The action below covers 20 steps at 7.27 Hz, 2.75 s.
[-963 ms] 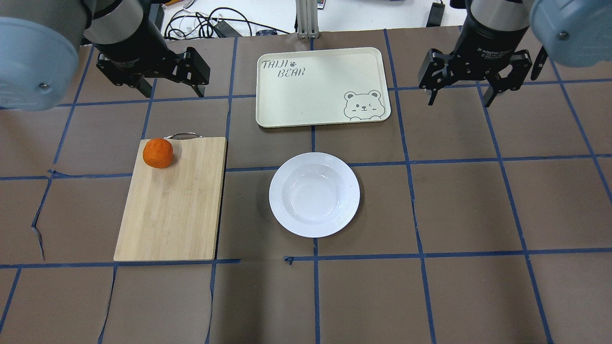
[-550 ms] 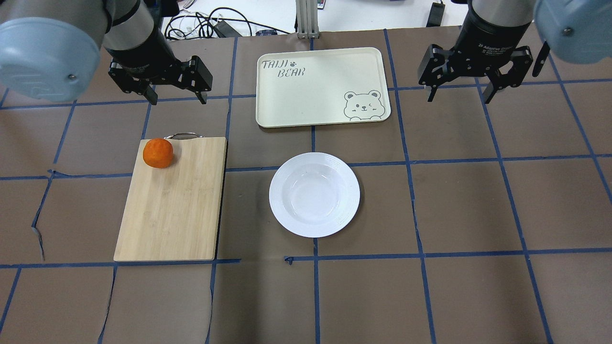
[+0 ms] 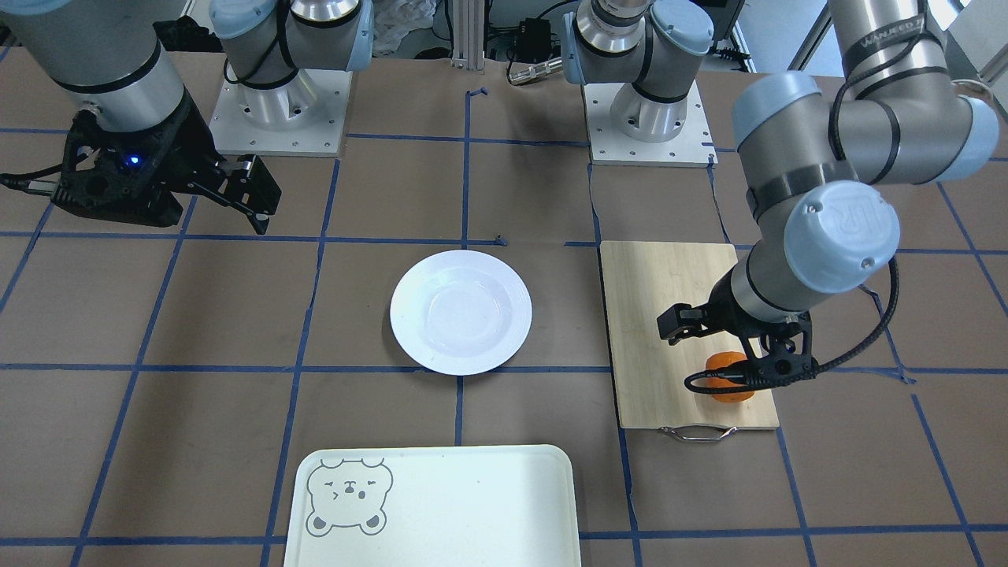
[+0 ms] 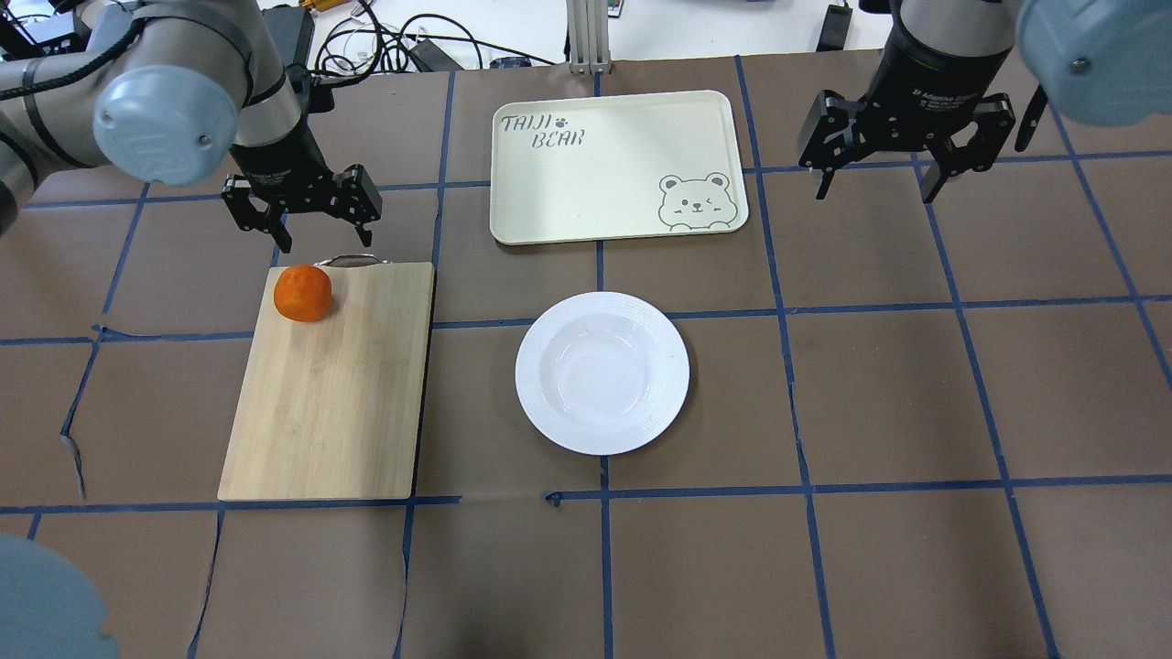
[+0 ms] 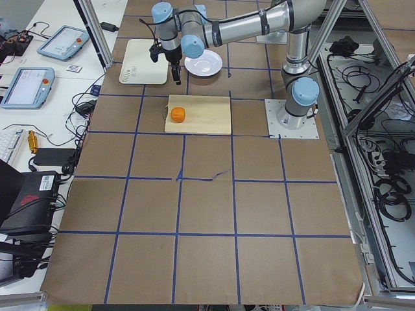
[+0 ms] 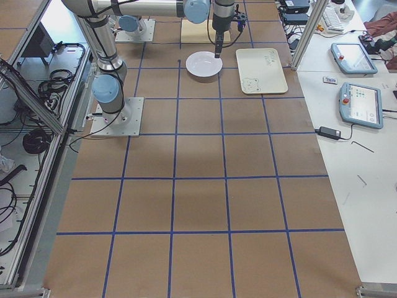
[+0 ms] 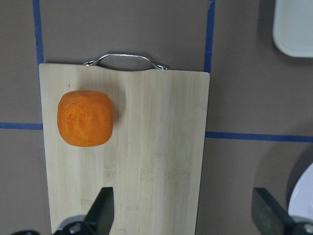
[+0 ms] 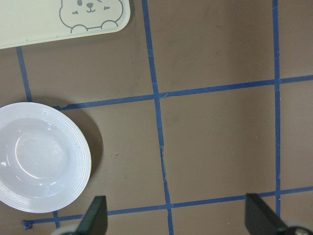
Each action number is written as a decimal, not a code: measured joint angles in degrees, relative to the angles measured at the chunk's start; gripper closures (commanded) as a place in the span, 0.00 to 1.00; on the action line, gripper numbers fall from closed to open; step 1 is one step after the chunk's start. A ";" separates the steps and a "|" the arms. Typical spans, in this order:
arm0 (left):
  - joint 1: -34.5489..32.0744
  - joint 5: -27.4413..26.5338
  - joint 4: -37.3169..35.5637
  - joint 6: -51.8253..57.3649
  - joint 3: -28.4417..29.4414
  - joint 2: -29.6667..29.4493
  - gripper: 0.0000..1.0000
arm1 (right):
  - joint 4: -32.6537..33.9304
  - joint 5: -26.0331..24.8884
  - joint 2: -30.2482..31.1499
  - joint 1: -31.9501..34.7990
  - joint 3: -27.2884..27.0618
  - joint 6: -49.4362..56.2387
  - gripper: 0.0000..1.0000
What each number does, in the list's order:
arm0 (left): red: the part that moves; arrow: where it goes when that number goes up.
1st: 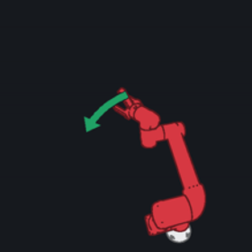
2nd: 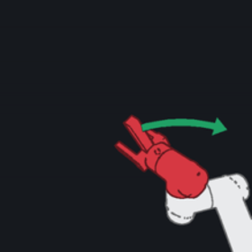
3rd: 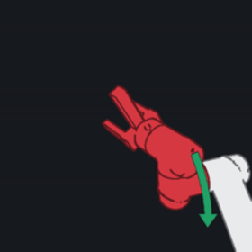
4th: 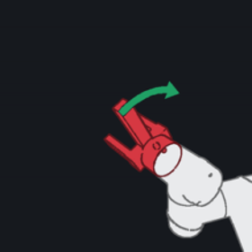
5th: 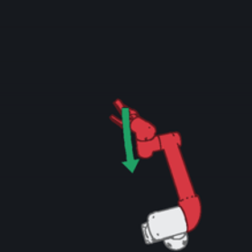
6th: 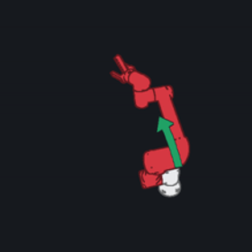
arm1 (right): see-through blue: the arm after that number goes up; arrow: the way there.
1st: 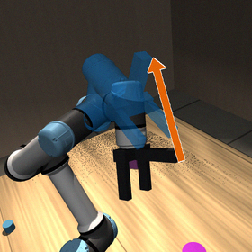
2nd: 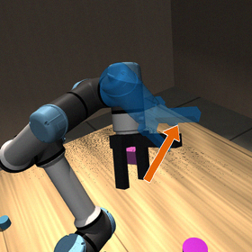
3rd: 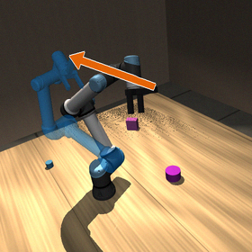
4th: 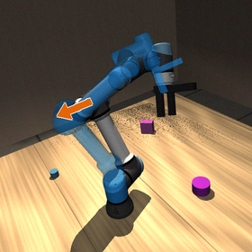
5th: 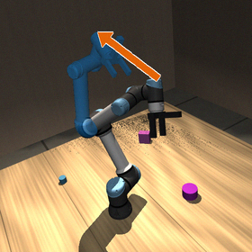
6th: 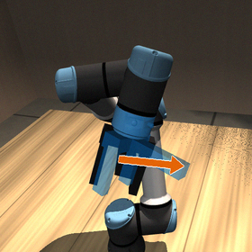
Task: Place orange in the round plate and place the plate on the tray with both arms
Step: 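Lower the left gripper onto the orange on the cutting board and grasp it, then carry the orange with the left gripper onto the white plate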
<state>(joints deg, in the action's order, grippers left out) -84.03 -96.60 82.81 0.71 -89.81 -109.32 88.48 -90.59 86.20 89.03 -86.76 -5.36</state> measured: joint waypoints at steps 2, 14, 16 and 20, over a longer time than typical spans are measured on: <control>1.72 -4.75 -2.37 3.78 -1.95 -3.21 0.00 | -0.11 0.04 -0.23 0.00 -0.26 -0.07 0.00; -10.85 2.47 1.64 1.56 -0.45 -2.28 1.00 | -0.04 0.04 -0.54 0.00 -0.20 -0.26 0.00; -21.88 6.35 0.29 -12.91 -1.01 -2.42 1.00 | 0.02 0.21 -0.72 0.02 -0.25 -0.26 0.00; -29.22 11.31 -13.73 -22.14 -7.40 -5.78 0.00 | 0.60 -0.04 -1.54 0.01 -0.37 -0.28 0.00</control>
<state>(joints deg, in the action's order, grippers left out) -113.26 -85.28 69.08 -21.43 -97.21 -115.10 89.08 -90.64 84.65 89.04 -87.13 -5.65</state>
